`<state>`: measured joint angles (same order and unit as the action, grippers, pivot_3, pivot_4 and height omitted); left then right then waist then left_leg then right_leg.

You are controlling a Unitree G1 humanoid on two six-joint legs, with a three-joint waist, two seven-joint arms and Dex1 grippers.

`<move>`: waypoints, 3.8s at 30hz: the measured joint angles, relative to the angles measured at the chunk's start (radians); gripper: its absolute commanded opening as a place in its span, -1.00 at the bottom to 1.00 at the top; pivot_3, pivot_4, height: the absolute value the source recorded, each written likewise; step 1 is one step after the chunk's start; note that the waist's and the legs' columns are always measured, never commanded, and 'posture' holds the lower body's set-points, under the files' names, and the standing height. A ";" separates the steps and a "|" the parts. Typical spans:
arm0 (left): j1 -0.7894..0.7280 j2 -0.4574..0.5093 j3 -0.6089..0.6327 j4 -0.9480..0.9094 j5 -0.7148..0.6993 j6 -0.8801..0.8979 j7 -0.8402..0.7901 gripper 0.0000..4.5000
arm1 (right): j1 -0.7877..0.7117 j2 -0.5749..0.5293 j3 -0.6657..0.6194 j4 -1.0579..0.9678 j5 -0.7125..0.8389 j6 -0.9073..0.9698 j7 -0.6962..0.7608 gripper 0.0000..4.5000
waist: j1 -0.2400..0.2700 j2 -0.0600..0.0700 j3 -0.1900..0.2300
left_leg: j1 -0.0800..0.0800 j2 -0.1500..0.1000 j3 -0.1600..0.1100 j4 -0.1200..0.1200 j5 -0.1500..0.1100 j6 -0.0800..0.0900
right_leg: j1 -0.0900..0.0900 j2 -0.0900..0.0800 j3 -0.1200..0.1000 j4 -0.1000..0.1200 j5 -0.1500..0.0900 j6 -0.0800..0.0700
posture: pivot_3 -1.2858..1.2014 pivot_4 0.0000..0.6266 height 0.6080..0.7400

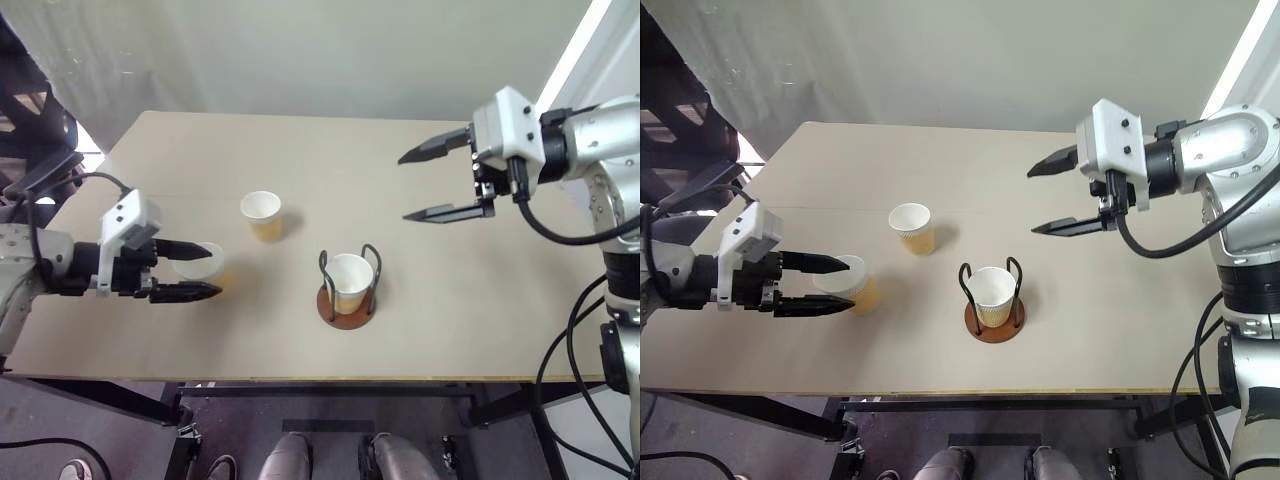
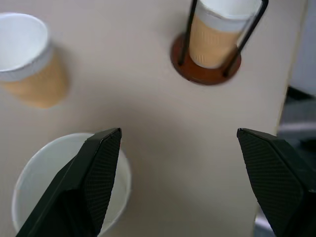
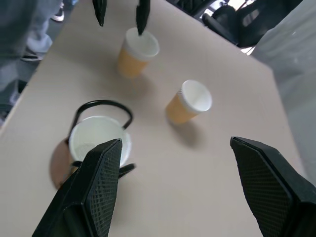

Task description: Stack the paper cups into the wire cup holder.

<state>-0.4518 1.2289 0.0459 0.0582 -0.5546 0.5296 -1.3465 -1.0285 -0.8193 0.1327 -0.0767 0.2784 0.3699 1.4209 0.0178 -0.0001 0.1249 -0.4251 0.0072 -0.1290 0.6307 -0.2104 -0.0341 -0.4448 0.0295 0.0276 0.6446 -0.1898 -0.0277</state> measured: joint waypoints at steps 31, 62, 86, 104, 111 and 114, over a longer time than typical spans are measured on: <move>-0.185 -0.152 -0.183 0.258 0.361 -0.224 -0.180 0.71 | 0.097 -0.063 -0.011 -0.132 0.036 0.094 -0.109 0.61 | 0.001 0.000 0.000 | -0.004 0.001 0.000 0.007 0.001 0.008 | 0.000 0.001 -0.001 0.000 0.002 0.008 | 0.03 -0.52 1.00; -0.780 -0.222 -0.528 0.334 -0.006 -0.279 -0.228 -0.98 | 0.901 -0.021 -0.654 -0.505 0.525 0.342 -0.435 0.61 | 0.018 -0.002 -0.001 | -0.015 -0.005 0.000 0.020 0.006 0.017 | 0.004 -0.001 0.005 -0.011 0.009 0.023 | 0.03 -0.52 1.00; -1.170 -0.557 -1.150 0.625 -0.321 -0.637 -0.228 -0.98 | 1.347 0.160 -1.053 -0.924 0.822 0.091 -0.729 0.61 | 0.039 -0.001 0.000 | -0.027 -0.013 0.005 0.049 -0.013 0.038 | 0.011 -0.009 0.007 -0.018 0.008 0.050 | 0.03 -0.52 1.00; -1.191 -0.607 -1.321 0.694 -0.317 -0.775 -0.229 -0.98 | 1.487 0.098 -0.939 -0.954 0.796 -0.088 -0.851 0.61 | 0.042 -0.001 0.000 | -0.027 -0.016 0.007 0.053 -0.017 0.042 | 0.014 -0.013 0.007 -0.019 0.005 0.057 | 0.03 -0.52 1.00; -1.191 -0.606 -1.328 0.692 -0.314 -0.784 -0.229 -0.98 | 1.584 0.088 -0.936 -0.954 0.769 -0.101 -0.828 0.61 | 0.044 -0.001 0.000 | -0.028 -0.016 0.008 0.053 -0.019 0.043 | 0.014 -0.013 0.007 -0.019 0.003 0.059 | 0.03 -0.52 1.00; -1.191 -0.618 -1.328 0.703 -0.309 -0.796 -0.229 -0.98 | 1.617 0.099 -0.924 -0.954 0.744 -0.109 -0.820 0.61 | 0.045 -0.001 0.000 | -0.028 -0.016 0.008 0.053 -0.019 0.043 | 0.014 -0.014 0.007 -0.020 0.003 0.060 | 0.03 -0.52 1.00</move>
<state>-1.6429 0.6105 -1.2820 0.7617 -0.8639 -0.2666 -1.5757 0.5880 -0.7203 -0.7908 -1.0305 1.0226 0.2605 0.6006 0.0628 -0.0012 0.1253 -0.4528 -0.0090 -0.1213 0.6839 -0.2296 0.0092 -0.4305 0.0159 0.0346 0.6251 -0.1870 0.0325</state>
